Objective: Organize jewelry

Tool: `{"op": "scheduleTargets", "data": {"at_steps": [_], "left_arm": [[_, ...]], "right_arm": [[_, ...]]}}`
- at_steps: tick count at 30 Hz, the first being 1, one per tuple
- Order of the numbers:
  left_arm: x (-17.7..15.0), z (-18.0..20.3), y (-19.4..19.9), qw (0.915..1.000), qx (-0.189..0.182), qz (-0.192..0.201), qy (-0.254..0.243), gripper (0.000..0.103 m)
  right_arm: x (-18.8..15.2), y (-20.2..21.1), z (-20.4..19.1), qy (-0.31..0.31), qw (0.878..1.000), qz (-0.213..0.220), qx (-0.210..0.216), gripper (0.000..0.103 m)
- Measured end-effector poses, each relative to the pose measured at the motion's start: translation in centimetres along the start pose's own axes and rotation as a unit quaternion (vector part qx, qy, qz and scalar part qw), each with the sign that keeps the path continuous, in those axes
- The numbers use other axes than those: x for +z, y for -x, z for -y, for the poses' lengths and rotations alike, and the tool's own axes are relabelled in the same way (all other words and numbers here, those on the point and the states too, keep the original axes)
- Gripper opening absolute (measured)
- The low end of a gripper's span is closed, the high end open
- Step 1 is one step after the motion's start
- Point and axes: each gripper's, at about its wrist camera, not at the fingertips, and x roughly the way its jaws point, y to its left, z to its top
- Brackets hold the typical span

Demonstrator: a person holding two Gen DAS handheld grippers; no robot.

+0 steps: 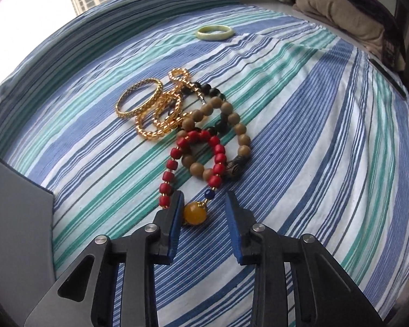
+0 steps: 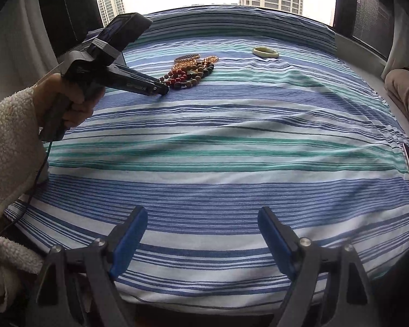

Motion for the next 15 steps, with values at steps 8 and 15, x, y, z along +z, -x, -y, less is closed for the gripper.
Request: {"op": "scheduleTargets", "data": {"at_steps": [8,15], "left_arm": [[-0.8,-0.9,0.5,0.9983,-0.040,-0.007,0.041,0.015],[-3.9,-1.4,4.5,0.9939,-0.021,0.019,0.107,0.015]], "right_arm": [[0.0,0.0,0.8,-0.013,1.000,-0.001,-0.002,0.085],[0.0,0.4,1.0,-0.017,1.000,0.003,-0.005,0.085]]}}
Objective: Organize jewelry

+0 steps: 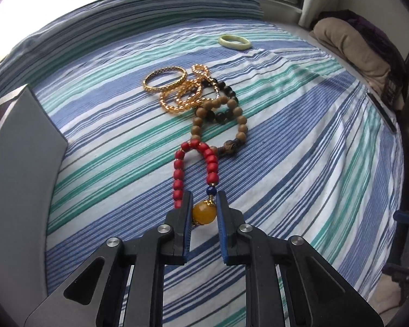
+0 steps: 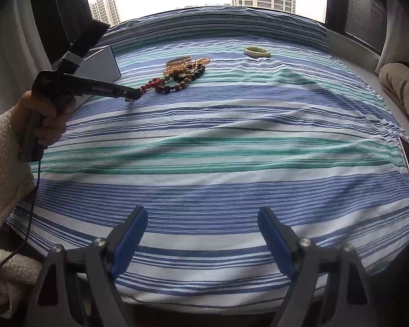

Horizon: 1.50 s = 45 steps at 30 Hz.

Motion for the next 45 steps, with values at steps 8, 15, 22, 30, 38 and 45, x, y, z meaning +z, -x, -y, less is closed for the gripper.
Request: {"op": "scheduleTargets", "data": {"at_steps": [8,15,22,30,38,45], "left_arm": [[-5.7,1.1,3.9,0.9993,0.031,-0.019,-0.010,0.015],[-8.9,3.0,3.5,0.9979,0.045,-0.042,-0.020,0.015],[-8.8,3.3,3.0,0.9980,0.041,-0.047,-0.012,0.017],[-8.9,3.4,3.6,0.9987,0.038,-0.032,-0.003,0.053],[-9.2,2.9,4.7,0.9991,0.035,-0.018,0.018,0.062],[-9.9,1.8,7.1,0.9985,0.034,0.000,0.044,0.065]], "right_arm": [[0.2,-0.3,-0.7,0.008,1.000,-0.003,0.005,0.085],[0.4,-0.5,-1.3,0.014,1.000,-0.009,0.007,0.085],[0.5,-0.4,-1.5,0.017,1.000,-0.009,0.006,0.085],[0.4,-0.5,-1.7,0.015,1.000,-0.014,0.010,0.085],[0.5,-0.8,-1.9,0.016,1.000,-0.018,0.013,0.085],[2.2,-1.1,-0.7,0.010,0.998,-0.031,0.063,0.085]]}}
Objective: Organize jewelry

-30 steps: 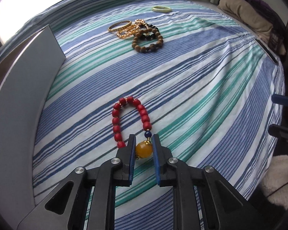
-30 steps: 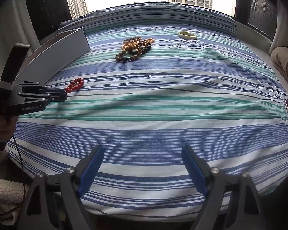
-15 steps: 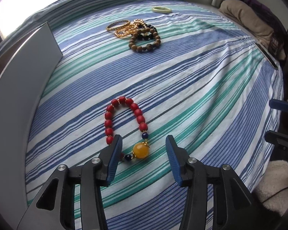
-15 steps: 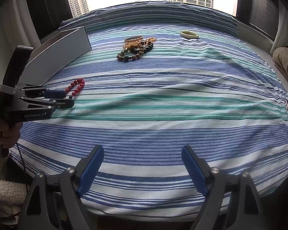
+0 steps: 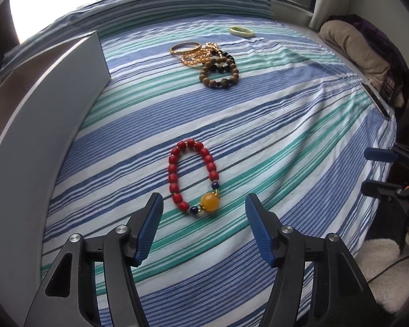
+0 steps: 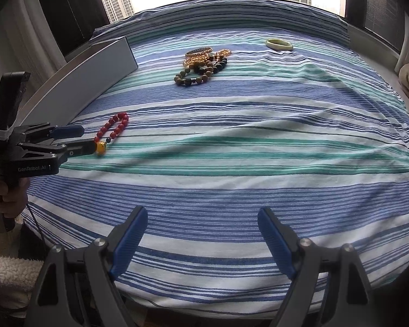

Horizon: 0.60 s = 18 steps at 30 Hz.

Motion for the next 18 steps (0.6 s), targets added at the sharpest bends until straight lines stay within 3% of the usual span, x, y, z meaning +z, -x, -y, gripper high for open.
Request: {"op": "scheduleTargets", "data": {"at_steps": [5,10,13,18], "left_arm": [[-1.4,-1.9,2.0,0.9994,0.011,0.016,0.028,0.070],[-3.3,-3.9,2.7,0.9973,0.020,0.015,0.069,0.070],[-4.4,-4.6,3.3,0.9957,0.026,0.016,0.087,0.070],[-5.8,-5.7,4.6,0.9938,0.031,0.019,0.105,0.070]], "right_arm": [[5.7,-0.3,2.8,0.028,0.998,0.003,0.054,0.085],[12.9,-4.7,1.5,0.114,0.988,-0.017,0.100,0.083],[16.1,-8.1,-1.1,0.197,0.975,-0.021,0.097,0.044],[18.4,-12.8,-4.7,0.303,0.949,-0.029,0.085,0.044]]}}
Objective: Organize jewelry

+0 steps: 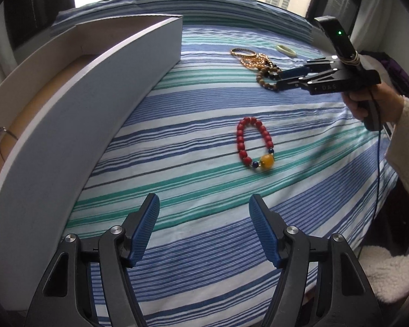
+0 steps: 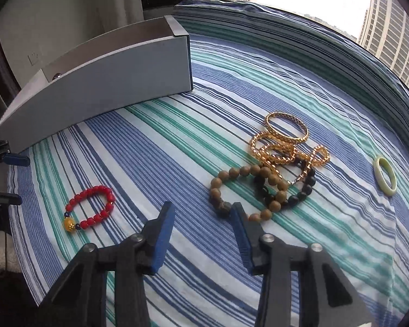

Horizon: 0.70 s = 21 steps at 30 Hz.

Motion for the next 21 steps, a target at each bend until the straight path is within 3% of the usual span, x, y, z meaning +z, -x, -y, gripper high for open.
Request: {"op": "scheduleTargets", "data": {"at_steps": [4,7,10,12,17,21], "left_arm": [[-0.4,-0.5,0.3,1.0000,0.000,-0.003,0.000,0.070],[-0.3,-0.3,0.2,0.9999,-0.006,-0.005,-0.012,0.070],[0.1,0.7,0.0,0.9990,-0.015,-0.011,-0.041,0.070],[0.6,2.2,-0.1,0.9967,-0.020,-0.011,-0.077,0.070],[2.3,6.8,-1.5,0.9833,-0.037,-0.003,-0.178,0.070],[3.9,9.6,-4.4,0.9694,-0.054,-0.014,-0.239,0.064]], "right_arm": [[0.6,-2.8,0.2,0.038,0.999,-0.038,0.006,0.043],[0.2,-3.4,0.5,0.035,0.997,-0.064,0.015,0.036],[-0.7,-2.7,0.8,0.007,0.996,-0.081,0.021,0.018],[-1.7,-2.0,0.7,-0.018,0.994,-0.101,0.024,0.015],[-6.0,0.5,0.2,-0.120,0.982,-0.134,0.056,0.015],[-8.7,2.5,0.1,-0.190,0.971,-0.114,0.084,0.018]]}}
